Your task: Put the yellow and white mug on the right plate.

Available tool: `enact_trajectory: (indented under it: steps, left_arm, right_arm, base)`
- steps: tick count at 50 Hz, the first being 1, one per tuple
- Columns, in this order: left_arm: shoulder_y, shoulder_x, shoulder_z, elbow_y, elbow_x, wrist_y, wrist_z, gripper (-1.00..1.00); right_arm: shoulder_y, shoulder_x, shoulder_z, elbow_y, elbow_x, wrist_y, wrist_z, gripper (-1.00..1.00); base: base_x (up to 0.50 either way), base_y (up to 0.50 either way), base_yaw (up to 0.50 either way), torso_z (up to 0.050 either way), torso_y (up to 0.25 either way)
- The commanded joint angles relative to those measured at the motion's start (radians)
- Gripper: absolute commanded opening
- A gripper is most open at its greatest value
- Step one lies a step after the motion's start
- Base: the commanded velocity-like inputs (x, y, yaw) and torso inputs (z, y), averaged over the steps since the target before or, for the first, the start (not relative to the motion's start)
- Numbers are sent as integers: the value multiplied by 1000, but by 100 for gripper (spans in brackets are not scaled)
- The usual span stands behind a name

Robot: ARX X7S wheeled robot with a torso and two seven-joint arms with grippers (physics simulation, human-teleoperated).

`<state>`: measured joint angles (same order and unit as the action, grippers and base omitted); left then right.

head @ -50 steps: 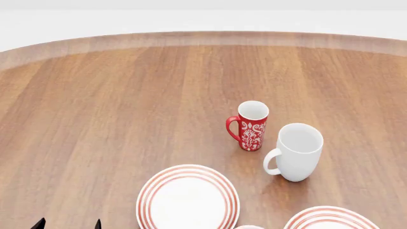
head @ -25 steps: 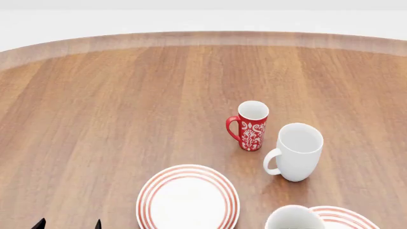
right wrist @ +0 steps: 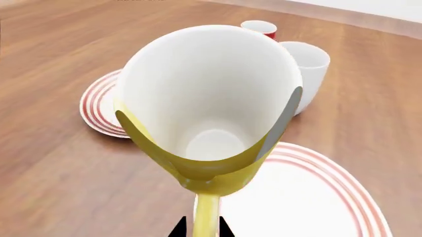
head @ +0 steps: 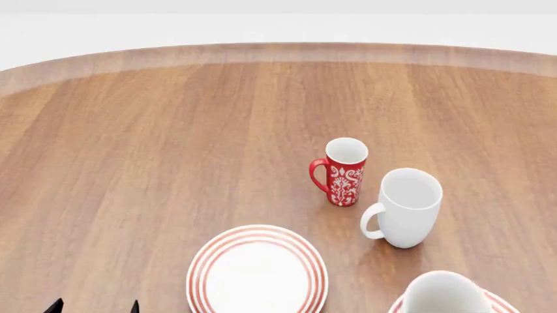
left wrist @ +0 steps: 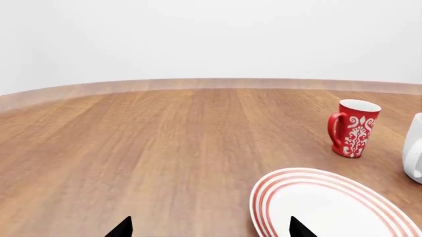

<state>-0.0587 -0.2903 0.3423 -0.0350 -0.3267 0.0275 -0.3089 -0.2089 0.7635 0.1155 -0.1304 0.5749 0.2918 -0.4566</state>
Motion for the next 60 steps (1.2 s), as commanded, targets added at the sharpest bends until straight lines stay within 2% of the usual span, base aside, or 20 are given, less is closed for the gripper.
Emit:
enact_trajectory:
  steps: [1,14,40,60]
  left_arm:
    - [-2,-1,3,-6,-3,3,0,100]
    - [0,-3,8,-3,-3,8,-2,100]
    - [-3,-7,16,-6,-5,12,-8,100]
    - [-4,-10,20,-10,-10,14,-10,100]
  right_arm:
    - [-1,-3,29,20,13,-2,14,-100]
    - [14,-11,42,43,31,8,23,-100]
    - [150,-49,-25,177,15,48,28,-100]
    - [140,-71,0,260,21,18,27,-100]
  base:
    - [0,0,0,0,0]
    - [0,0,0,0,1]
    - [0,0,0,0,0]
    - [0,0,0,0,1]
